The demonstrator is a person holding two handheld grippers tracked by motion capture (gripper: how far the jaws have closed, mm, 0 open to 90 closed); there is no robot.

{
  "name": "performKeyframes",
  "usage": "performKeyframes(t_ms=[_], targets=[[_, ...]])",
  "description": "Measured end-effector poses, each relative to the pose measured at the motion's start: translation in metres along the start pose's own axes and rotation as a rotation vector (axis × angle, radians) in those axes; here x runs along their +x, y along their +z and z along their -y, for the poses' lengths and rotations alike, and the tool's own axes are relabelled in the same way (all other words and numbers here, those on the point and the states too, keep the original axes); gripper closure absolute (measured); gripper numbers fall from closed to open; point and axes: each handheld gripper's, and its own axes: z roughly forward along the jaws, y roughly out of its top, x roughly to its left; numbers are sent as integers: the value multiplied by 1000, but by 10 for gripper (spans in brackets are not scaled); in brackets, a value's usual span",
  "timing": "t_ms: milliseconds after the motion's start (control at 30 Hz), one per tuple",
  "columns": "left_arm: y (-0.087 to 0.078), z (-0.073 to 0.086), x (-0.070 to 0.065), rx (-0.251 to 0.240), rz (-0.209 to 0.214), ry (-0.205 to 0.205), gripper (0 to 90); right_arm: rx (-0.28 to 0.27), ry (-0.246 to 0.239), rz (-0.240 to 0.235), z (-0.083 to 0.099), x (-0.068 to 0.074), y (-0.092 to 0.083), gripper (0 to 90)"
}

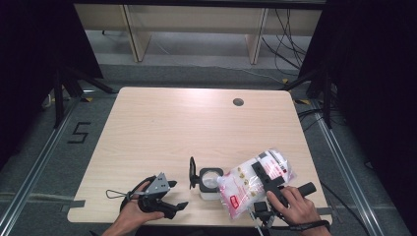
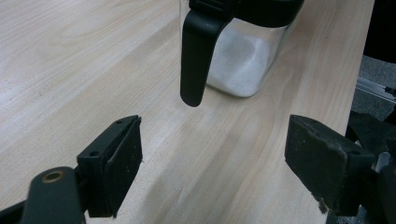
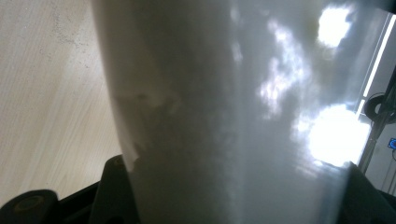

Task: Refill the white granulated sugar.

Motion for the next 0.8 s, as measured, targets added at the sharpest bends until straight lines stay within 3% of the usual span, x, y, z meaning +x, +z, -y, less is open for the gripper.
performKeyframes(t_ms=[133, 433, 467, 800], targets=[[0, 0, -1, -7, 4, -6, 187, -8, -4, 6, 0, -1, 0, 491], [0, 0, -1, -5, 3, -6, 187, 6, 36, -8, 1, 2, 0, 494], [0, 1, -1, -4, 5, -4, 187, -12, 3, 4, 1, 0, 1, 494], [0, 0, 0, -5, 3, -1, 187, -6, 17, -9, 1, -2, 0, 496]])
